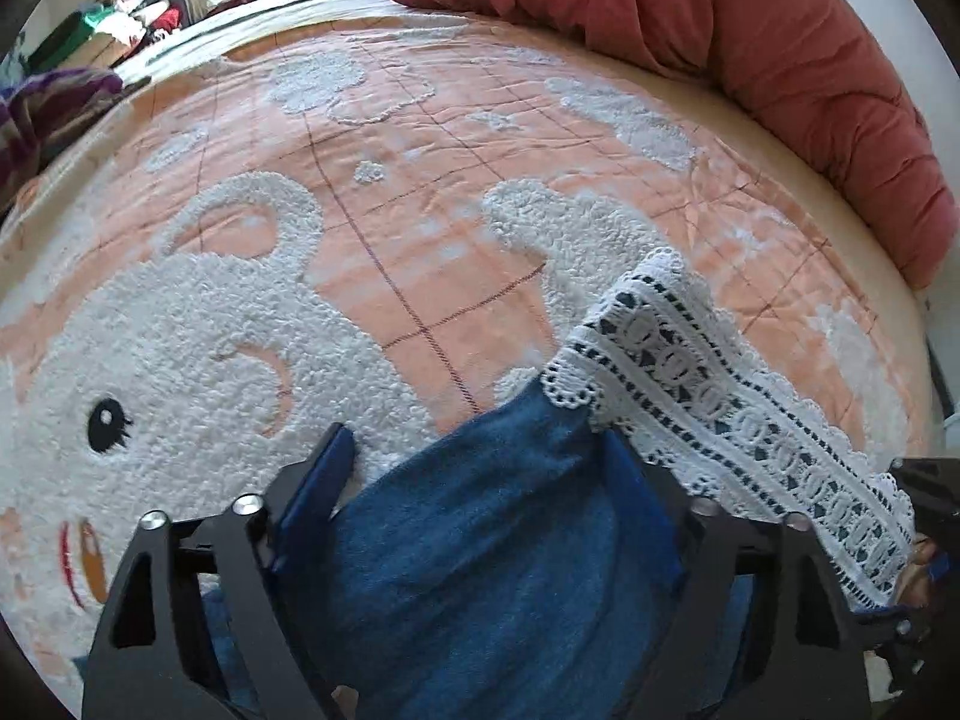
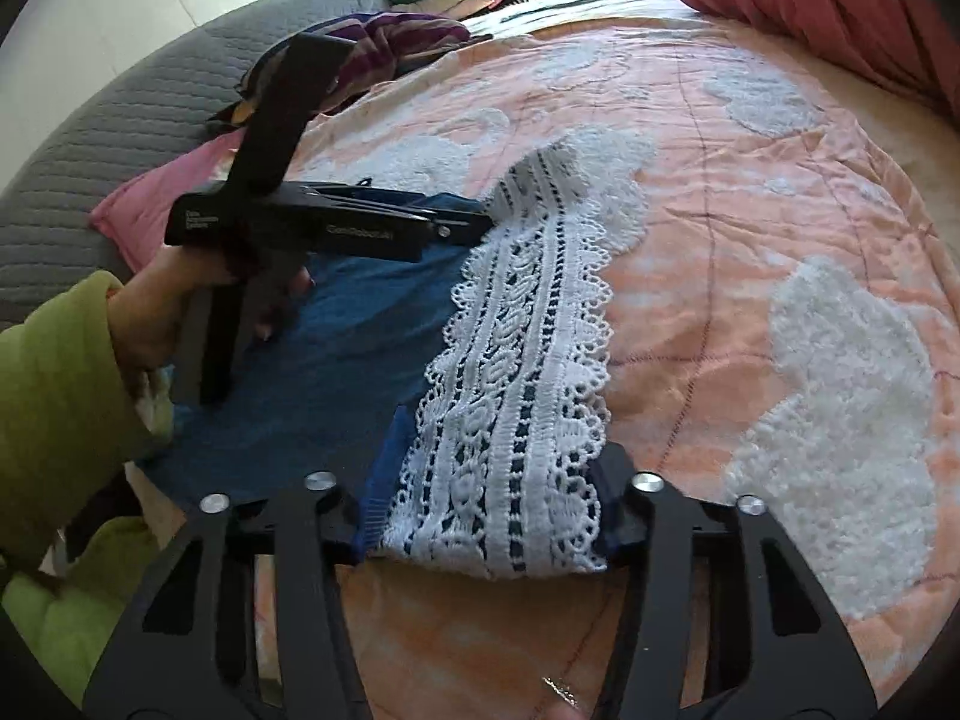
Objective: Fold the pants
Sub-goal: 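Grasp the lace hem with the left tool while the right tool grips the leg, then lift the lace hem with the left tool and fold it over the pants, then lower the folded lace hem onto the pants and smooth it with both tools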
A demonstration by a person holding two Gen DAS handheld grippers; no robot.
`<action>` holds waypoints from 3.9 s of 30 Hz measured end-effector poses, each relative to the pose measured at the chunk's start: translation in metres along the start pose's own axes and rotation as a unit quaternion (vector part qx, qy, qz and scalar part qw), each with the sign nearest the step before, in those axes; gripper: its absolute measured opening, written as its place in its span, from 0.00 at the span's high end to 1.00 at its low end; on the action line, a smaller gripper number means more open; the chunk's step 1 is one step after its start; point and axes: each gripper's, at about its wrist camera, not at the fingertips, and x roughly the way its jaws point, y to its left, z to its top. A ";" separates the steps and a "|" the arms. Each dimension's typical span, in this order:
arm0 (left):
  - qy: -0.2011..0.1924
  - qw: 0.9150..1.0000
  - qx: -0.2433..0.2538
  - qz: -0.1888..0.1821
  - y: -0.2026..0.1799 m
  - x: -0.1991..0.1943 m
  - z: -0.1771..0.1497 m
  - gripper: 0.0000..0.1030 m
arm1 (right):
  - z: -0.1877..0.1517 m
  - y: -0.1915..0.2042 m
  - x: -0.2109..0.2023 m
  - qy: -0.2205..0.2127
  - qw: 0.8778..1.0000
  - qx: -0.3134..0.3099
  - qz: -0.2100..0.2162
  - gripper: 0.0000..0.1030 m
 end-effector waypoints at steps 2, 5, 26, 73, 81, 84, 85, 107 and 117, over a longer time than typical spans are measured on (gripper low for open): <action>-0.001 1.000 0.000 -0.013 -0.002 -0.003 -0.001 0.42 | 0.002 0.001 0.002 -0.001 1.000 -0.002 0.004 0.66; -0.001 1.000 0.010 -0.021 -0.010 -0.004 -0.003 0.68 | 0.003 0.002 0.006 0.001 1.000 -0.002 0.010 0.74; -0.124 0.979 -0.148 -0.065 0.066 -0.094 -0.057 0.94 | 0.035 0.109 -0.005 -0.030 0.984 -0.157 0.075 0.80; -0.098 0.908 -0.400 -0.077 0.167 -0.117 -0.166 0.52 | -0.050 0.250 0.053 0.073 0.917 -0.379 0.104 0.56; -0.159 0.906 -0.385 -0.074 0.169 -0.158 -0.182 0.83 | -0.040 0.250 0.050 0.072 0.922 -0.360 0.126 0.54; -0.152 0.914 -0.371 -0.055 0.168 -0.161 -0.186 0.83 | -0.019 0.241 0.041 0.057 0.928 -0.342 0.137 0.54; -0.146 0.916 -0.368 -0.056 0.168 -0.157 -0.187 0.83 | -0.009 0.237 0.037 0.046 0.932 -0.333 0.137 0.54; -0.150 0.927 -0.337 -0.065 0.146 -0.157 -0.185 0.86 | 0.118 0.132 0.154 0.137 0.972 -0.165 0.093 0.94; -0.123 0.928 -0.348 -0.051 0.153 -0.147 -0.197 0.84 | 0.121 0.100 0.150 0.087 0.988 -0.111 0.057 0.95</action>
